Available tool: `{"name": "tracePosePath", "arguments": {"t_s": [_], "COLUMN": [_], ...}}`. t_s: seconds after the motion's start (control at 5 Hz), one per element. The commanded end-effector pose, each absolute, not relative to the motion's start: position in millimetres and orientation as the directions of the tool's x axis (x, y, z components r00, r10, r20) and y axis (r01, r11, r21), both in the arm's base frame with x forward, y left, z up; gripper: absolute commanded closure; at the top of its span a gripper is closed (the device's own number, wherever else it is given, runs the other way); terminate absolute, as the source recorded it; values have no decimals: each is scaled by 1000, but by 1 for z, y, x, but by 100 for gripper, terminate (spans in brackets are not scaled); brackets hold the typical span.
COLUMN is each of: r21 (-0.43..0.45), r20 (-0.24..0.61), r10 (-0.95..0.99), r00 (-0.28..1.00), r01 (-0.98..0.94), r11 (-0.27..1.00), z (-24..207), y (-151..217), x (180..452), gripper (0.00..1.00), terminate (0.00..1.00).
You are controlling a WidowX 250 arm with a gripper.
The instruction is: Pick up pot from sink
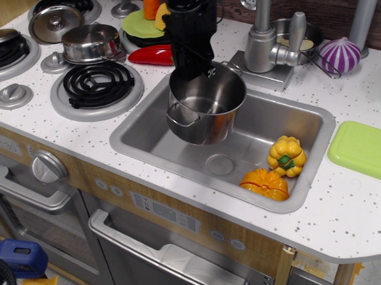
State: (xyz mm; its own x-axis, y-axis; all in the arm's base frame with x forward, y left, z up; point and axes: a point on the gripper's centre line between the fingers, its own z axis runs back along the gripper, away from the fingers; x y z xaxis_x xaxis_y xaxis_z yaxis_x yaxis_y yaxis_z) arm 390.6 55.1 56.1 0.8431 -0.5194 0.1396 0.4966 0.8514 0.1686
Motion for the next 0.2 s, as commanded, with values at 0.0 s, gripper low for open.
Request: {"name": "tracePosePath", "arguments": {"t_s": [0.0], "r21": [268], "r20": [221], "r10": [-555], "r00": [802], "r01": [497], "r11": [825], "z": [101], "y": [60], "x": [403], "gripper": [100], "terminate": [100]}}
